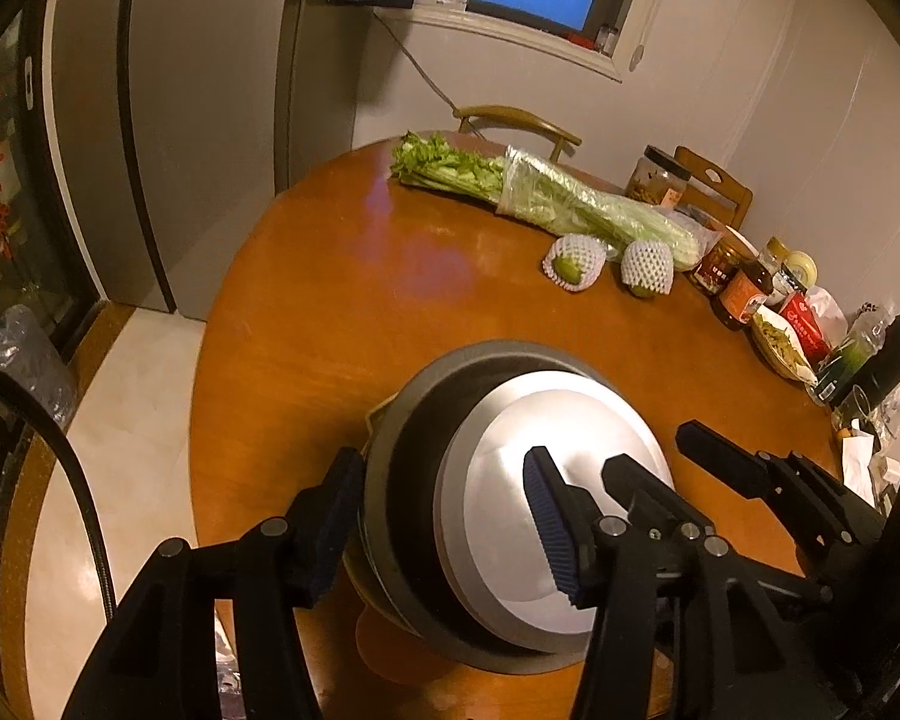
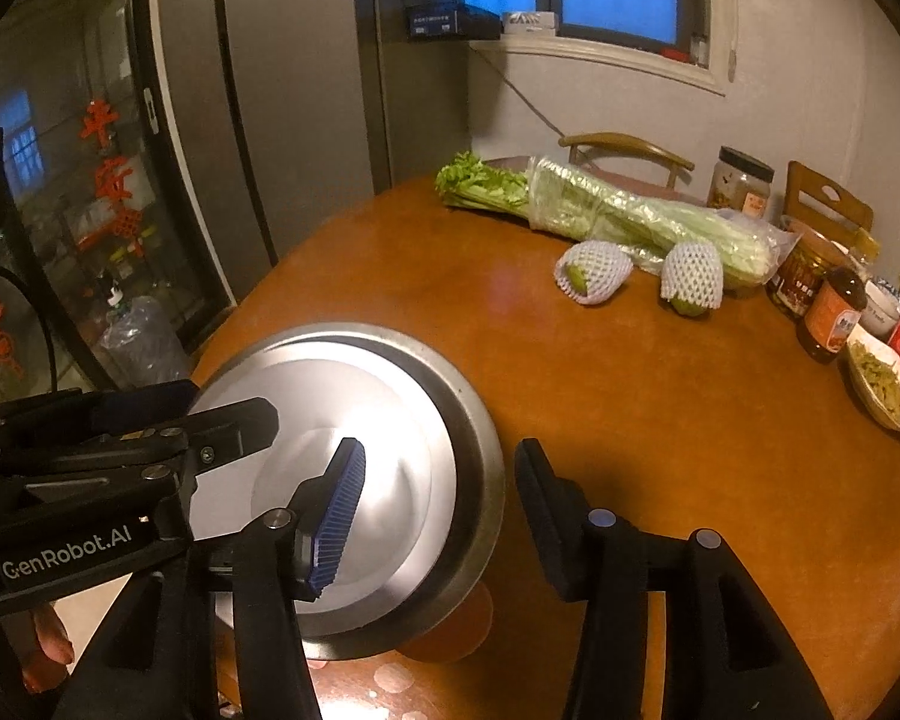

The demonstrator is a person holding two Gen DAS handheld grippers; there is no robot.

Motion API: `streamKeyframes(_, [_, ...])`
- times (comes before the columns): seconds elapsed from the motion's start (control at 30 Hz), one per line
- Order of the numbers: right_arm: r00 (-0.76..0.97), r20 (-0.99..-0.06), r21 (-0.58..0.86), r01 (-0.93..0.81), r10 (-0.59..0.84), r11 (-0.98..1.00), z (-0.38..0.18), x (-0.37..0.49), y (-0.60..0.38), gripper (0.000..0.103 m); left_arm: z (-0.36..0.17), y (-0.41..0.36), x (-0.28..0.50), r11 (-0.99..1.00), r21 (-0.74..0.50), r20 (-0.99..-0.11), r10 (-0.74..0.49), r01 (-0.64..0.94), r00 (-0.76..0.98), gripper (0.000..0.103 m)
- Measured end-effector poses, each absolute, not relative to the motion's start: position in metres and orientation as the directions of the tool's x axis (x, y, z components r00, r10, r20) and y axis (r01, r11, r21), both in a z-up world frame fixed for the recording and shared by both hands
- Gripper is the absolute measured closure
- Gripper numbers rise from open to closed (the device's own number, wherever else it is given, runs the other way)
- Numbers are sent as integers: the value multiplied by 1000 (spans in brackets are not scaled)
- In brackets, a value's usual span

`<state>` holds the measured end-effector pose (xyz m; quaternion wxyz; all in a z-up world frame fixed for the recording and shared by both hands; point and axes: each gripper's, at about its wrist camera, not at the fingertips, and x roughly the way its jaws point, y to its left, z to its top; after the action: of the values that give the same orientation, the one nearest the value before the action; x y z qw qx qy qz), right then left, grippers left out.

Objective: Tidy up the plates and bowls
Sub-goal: 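Lower the pan onto the plate stack and open both grippers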

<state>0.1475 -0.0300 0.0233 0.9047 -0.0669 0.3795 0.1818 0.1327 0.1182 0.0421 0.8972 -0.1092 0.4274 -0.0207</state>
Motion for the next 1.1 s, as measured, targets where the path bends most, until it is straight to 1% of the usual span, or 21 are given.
streamKeyframes(0.23, [685,-674,17,-359,276,933,37,133,-42,45,59,114,115,978,-200,-734,-112,-56,670,46])
streamKeyframes(0.5, [721,-641,13,-333,263,943,48,102,-61,43,69,96,85,983,-180,-710,-102,-39,697,44])
streamKeyframes(0.7, [741,-622,18,-311,254,950,48,73,-79,42,64,79,57,988,-153,-710,-84,-36,700,44])
streamKeyframes(0.8, [755,-598,50,-300,269,953,49,56,-93,37,58,68,45,989,-146,-714,-85,-29,695,44])
streamKeyframes(1.1, [777,-589,36,-252,224,967,40,17,-123,35,44,42,8,994,-108,-705,-70,-9,705,44])
